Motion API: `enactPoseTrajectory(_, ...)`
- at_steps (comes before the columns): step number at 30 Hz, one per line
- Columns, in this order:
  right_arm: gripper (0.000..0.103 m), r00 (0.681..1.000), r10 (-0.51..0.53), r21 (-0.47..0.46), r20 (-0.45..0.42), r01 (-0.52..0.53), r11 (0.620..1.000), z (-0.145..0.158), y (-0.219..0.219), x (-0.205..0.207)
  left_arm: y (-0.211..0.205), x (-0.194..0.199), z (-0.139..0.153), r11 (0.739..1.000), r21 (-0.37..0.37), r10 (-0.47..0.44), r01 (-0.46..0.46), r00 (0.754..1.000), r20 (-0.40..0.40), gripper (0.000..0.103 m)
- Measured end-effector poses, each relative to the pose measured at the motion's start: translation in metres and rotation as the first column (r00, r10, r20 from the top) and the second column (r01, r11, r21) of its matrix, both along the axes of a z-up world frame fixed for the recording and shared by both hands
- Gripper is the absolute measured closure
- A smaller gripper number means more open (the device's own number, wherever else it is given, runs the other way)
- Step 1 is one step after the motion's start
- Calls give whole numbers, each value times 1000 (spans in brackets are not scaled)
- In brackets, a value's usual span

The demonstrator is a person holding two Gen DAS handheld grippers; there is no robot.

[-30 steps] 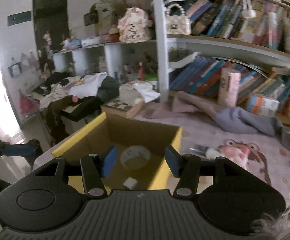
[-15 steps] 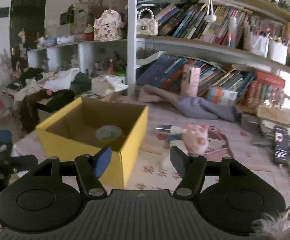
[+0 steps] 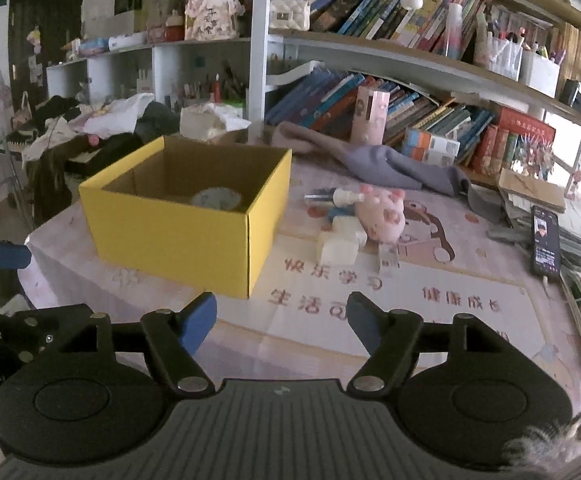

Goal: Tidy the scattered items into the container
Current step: 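Withdraw both tools from the box toward the remaining items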

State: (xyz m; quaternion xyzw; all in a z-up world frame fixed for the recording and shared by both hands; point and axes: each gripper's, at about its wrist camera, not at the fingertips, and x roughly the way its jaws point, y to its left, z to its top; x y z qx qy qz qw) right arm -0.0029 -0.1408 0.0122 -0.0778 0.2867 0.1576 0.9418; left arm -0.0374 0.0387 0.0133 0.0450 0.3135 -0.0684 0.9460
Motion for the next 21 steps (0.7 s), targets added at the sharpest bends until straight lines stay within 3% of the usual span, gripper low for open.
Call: enactPoseTrajectory(21,24,994,-79,-57,-73,75,996,-12,-10,-19,-10,-7,-13,997,-20,-70,69,996,-58,9)
